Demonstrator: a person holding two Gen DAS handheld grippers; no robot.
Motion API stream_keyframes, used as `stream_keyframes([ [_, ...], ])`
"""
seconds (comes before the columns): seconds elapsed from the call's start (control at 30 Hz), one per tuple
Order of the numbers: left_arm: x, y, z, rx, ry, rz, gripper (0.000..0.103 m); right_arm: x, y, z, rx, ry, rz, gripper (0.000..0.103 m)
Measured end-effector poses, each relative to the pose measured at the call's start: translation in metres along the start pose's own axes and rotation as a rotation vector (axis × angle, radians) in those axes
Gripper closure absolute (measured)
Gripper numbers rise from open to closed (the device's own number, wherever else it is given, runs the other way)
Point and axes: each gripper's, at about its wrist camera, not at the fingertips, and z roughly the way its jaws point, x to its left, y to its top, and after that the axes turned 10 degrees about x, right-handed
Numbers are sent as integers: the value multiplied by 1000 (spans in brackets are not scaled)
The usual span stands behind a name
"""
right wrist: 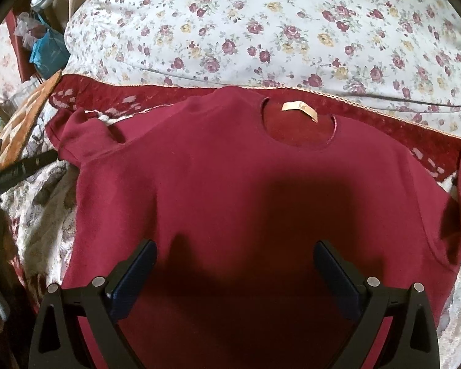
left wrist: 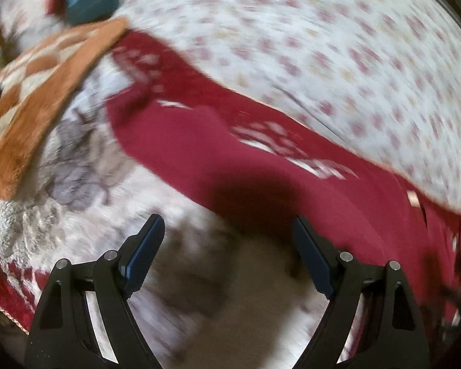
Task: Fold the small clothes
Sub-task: 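Grasp the sleeve cuff with the left gripper and lift it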
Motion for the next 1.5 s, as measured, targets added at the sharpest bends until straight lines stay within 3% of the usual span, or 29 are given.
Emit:
stream_keyframes([
  [0.23, 78, 58, 41, 0, 57, -252, 18, 3, 3, 6, 24, 40, -2, 1],
  [0.33, 91, 73, 63, 8, 71, -313, 20, 5, 4, 8, 29, 43, -6, 1],
  [0.43, 100, 85, 85, 49, 60, -347, 27, 5, 7, 9, 36, 55, -9, 1],
  [0.5, 99, 93, 87, 15, 61, -342, 29, 4, 9, 9, 36, 66, -2, 1],
  [0.53, 98, 97, 88, 11, 50, -336, 38, 3, 9, 9, 35, 73, 4, 1],
  [0.57, 97, 102, 92, 9, 34, -325, 58, 2, 10, 9, 33, 78, 10, 1],
  [0.6, 97, 105, 96, 20, 41, -321, 68, 1, 11, 9, 32, 85, 17, 1],
  [0.63, 100, 106, 99, 25, 48, -316, 89, 1, 11, 10, 31, 88, 20, 1],
  [0.73, 105, 109, 92, 25, -23, -311, 94, 0, 11, 8, 21, 96, 28, 1],
  [0.8, 98, 107, 70, -20, -60, -263, 95, -2, 10, 4, 9, 99, 33, 1],
  [1.0, 38, 103, -23, -143, -234, -69, 95, -29, 7, -14, -48, 115, 121, 1],
  [1.2, -84, 82, -101, -192, -434, 179, 95, -67, 4, -41, -117, 137, 221, 1],
  [1.37, -191, 39, -99, -98, -559, 346, 95, -111, 1, -66, -165, 128, 314, 1],
  [1.5, -265, -9, -53, 31, -571, 423, 95, -143, -5, -81, -197, 111, 382, 1],
])
